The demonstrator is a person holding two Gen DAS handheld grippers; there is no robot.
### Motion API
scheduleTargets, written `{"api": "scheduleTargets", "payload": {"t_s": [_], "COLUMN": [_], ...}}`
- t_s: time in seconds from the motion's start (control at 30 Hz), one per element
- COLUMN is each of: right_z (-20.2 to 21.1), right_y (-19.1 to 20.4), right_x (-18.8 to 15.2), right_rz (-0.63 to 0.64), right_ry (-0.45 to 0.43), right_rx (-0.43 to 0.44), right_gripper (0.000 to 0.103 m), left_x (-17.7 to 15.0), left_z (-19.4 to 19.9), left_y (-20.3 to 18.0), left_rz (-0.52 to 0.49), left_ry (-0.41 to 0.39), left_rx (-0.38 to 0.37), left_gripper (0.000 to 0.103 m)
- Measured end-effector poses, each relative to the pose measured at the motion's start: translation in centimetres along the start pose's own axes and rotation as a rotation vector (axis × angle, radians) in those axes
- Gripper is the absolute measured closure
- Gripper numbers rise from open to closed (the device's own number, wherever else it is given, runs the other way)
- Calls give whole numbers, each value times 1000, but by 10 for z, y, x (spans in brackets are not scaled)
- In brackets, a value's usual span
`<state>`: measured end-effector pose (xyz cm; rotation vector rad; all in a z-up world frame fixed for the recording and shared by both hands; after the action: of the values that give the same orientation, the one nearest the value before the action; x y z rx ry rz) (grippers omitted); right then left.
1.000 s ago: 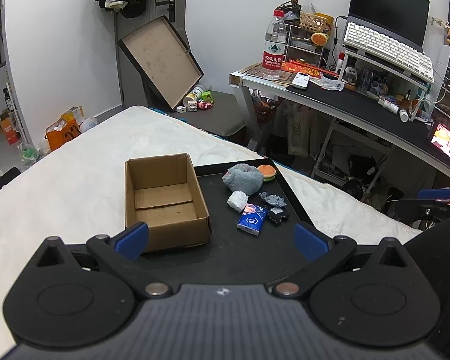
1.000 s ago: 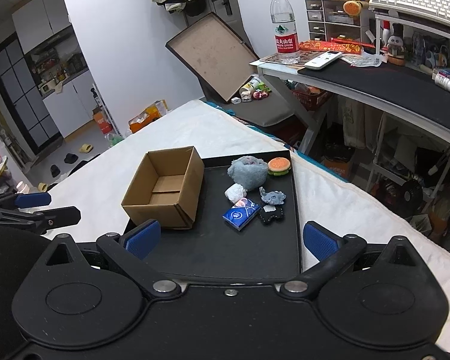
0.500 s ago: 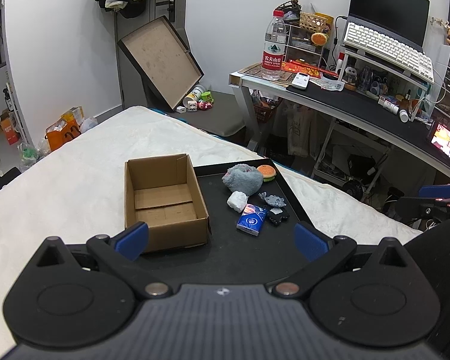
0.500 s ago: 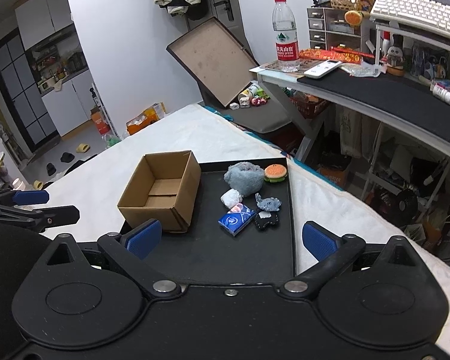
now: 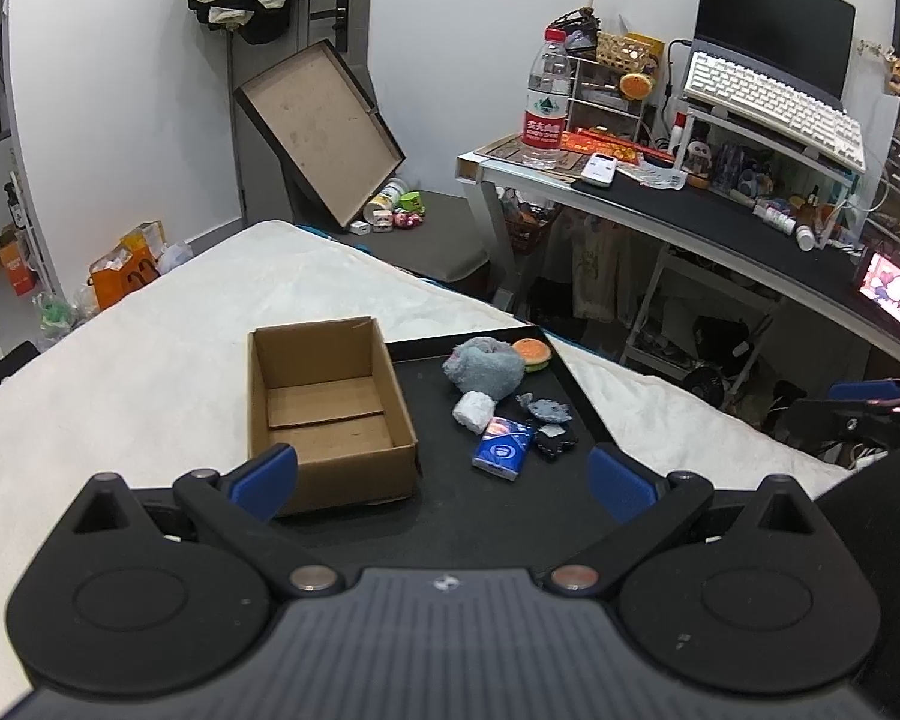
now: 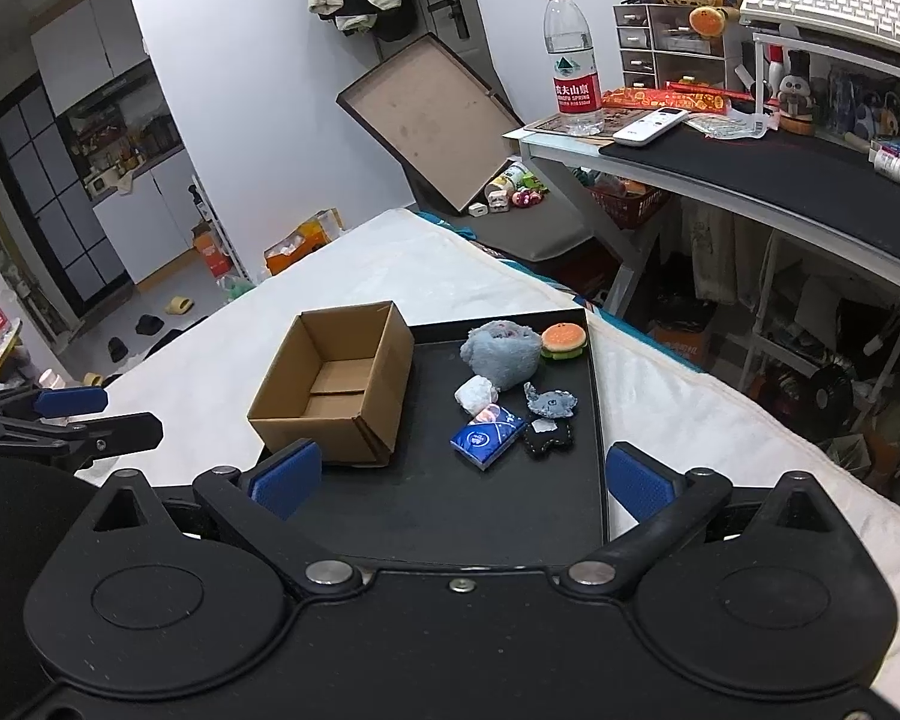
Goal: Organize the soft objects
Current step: 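Reach the right gripper to the blue denim plush and grasp it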
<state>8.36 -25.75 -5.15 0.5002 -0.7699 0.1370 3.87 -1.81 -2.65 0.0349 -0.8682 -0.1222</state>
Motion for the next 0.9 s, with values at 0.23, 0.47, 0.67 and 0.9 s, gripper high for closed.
{"api": "scheduleTargets", "payload": {"t_s": [0.23,0.47,0.67,0.9], "right_z": [-13,-24,-40,-61], "right_y": [-4,-5,-9,-21], "right_x": [0,1,6,7], "right_rz": [-9,0,2,-21], "right_ry": [5,9,14,50], "right_rx": [6,4,2,-7], "right_gripper": [1,1,2,8], "left_x": [-4,-8,-11,-14], "left_z": [-12,-30,-45,-65], "left_y": [12,23,34,45], "left_rz": [22,29,58,81], "left_ry": [9,27,39,49], "left_rx": [10,21,26,32], "left_gripper": [0,0,0,1]}}
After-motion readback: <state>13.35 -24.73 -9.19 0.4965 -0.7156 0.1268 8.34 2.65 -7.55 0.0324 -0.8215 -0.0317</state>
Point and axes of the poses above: each gripper's, at about its wrist camera, not at the fingertips, and z roughly against the way its jaws point, y to its left, x to its top, the point moved 5 cm from there along -z, roughly the way its jaws point, and after that the axes turned 10 degrees about -z, right-handed, at the moved point
